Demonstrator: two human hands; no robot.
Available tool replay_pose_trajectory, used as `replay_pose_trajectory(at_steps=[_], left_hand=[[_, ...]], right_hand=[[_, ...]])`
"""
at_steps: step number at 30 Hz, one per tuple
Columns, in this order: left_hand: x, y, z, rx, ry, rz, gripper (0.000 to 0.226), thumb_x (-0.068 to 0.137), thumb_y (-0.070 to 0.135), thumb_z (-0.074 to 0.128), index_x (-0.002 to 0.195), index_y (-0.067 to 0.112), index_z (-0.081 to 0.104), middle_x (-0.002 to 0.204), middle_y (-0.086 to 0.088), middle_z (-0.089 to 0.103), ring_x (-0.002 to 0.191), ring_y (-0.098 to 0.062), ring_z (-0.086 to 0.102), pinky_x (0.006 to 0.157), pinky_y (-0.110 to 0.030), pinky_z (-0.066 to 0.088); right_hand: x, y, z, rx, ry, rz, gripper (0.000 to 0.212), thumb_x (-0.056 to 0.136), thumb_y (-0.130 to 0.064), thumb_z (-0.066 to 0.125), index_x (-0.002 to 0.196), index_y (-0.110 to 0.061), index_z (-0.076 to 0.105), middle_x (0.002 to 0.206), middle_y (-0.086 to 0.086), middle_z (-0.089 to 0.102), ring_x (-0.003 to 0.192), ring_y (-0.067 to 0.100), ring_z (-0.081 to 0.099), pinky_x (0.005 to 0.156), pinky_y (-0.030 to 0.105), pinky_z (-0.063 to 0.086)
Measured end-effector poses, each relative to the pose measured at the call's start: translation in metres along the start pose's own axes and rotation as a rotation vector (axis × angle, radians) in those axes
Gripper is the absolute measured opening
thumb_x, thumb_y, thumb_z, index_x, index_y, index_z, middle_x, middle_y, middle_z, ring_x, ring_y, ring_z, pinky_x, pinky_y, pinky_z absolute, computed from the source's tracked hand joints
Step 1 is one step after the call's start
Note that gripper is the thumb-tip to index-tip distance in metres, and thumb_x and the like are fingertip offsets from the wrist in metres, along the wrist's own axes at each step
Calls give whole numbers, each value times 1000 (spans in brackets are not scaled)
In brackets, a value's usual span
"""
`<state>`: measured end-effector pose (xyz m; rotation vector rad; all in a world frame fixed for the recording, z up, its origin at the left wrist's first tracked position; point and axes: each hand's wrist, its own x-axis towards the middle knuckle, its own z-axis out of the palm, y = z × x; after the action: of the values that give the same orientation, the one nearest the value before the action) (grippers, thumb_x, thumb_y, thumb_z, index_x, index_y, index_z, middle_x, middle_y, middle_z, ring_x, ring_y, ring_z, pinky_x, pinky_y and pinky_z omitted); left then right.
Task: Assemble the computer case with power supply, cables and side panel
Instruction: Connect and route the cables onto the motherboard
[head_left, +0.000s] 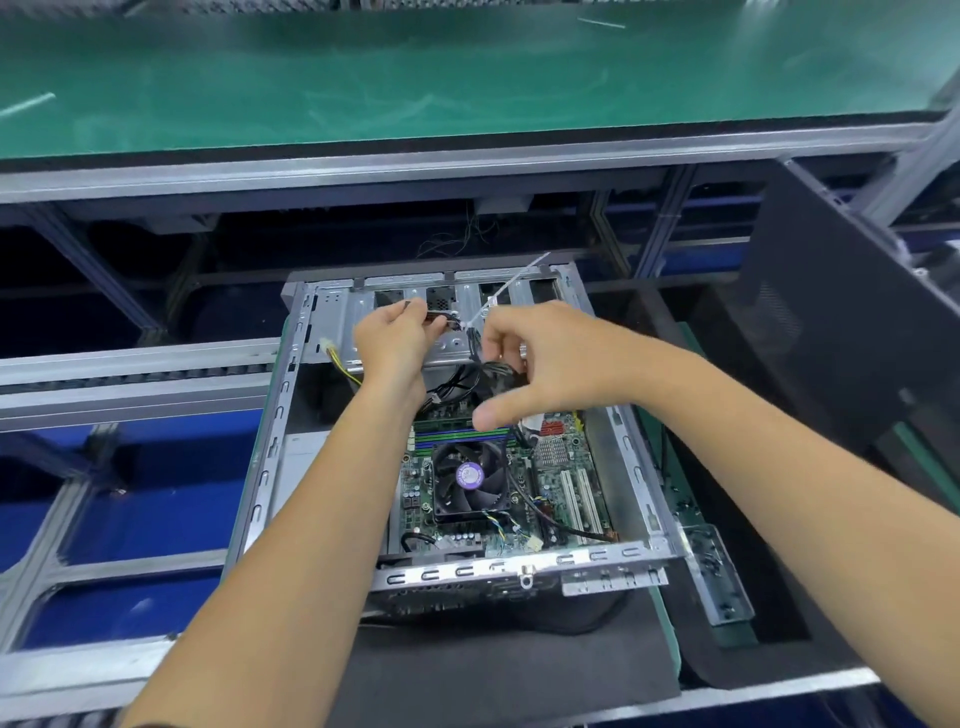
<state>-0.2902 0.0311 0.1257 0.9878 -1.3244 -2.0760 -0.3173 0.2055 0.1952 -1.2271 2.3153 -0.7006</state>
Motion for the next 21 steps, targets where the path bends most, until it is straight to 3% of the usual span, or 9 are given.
replay_pose_trajectory(at_steps=[4, 6, 8, 10, 16, 18, 21], left_hand=[[-1, 1, -3, 20, 4, 0, 13, 95, 10, 57, 83, 13, 59, 82, -1, 66, 60, -4, 68, 60, -13, 51], [-1, 3, -9, 23, 14, 9, 17, 94, 8, 58, 78, 14, 61, 75, 1, 64, 56, -5, 67, 60, -14, 52], [1, 4, -16, 30, 5, 3, 15, 93, 9, 59, 80, 15, 61, 75, 3, 63, 53, -6, 65, 58, -16, 54], [3, 5, -23, 13, -47, -2, 6, 93, 10, 61, 87, 13, 60, 78, 1, 63, 57, -9, 65, 57, -18, 52], [2, 5, -31, -143, -191, -4, 14, 91, 12, 65, 102, 5, 61, 71, 1, 67, 59, -10, 64, 57, -18, 50], [2, 5, -31, -176, -242, -1, 21, 90, 14, 65, 108, 4, 60, 72, 1, 68, 61, -11, 63, 57, -18, 49], [-2, 8, -30, -182, -320, 16, 17, 90, 18, 65, 102, 5, 64, 74, 2, 68, 61, -9, 61, 57, -16, 49]], right_hand=[[6, 12, 1, 24, 35, 2, 19, 83, -19, 78, 92, -15, 61, 81, -8, 63, 61, -5, 55, 60, 12, 42], [9, 21, -5, 171, 44, 39, 14, 90, -13, 70, 99, -9, 60, 84, 4, 71, 65, 7, 65, 65, 27, 53], [11, 32, -11, 375, 110, 59, 14, 96, -10, 64, 107, -6, 58, 84, 18, 71, 67, 22, 69, 65, 30, 57], [11, 39, -13, 577, 207, 82, 12, 99, -8, 58, 110, -6, 55, 84, 25, 68, 65, 23, 66, 62, 26, 55], [11, 53, -9, 1060, 327, 89, 9, 100, -6, 54, 108, -5, 57, 80, 8, 67, 62, 15, 65, 60, 18, 52], [10, 55, -11, 1129, 331, 72, 9, 101, -7, 52, 107, -5, 58, 78, 6, 68, 63, 14, 65, 61, 17, 52], [9, 58, -15, 1142, 340, 87, 14, 104, -8, 47, 112, -4, 58, 80, 7, 64, 63, 13, 61, 60, 18, 50]])
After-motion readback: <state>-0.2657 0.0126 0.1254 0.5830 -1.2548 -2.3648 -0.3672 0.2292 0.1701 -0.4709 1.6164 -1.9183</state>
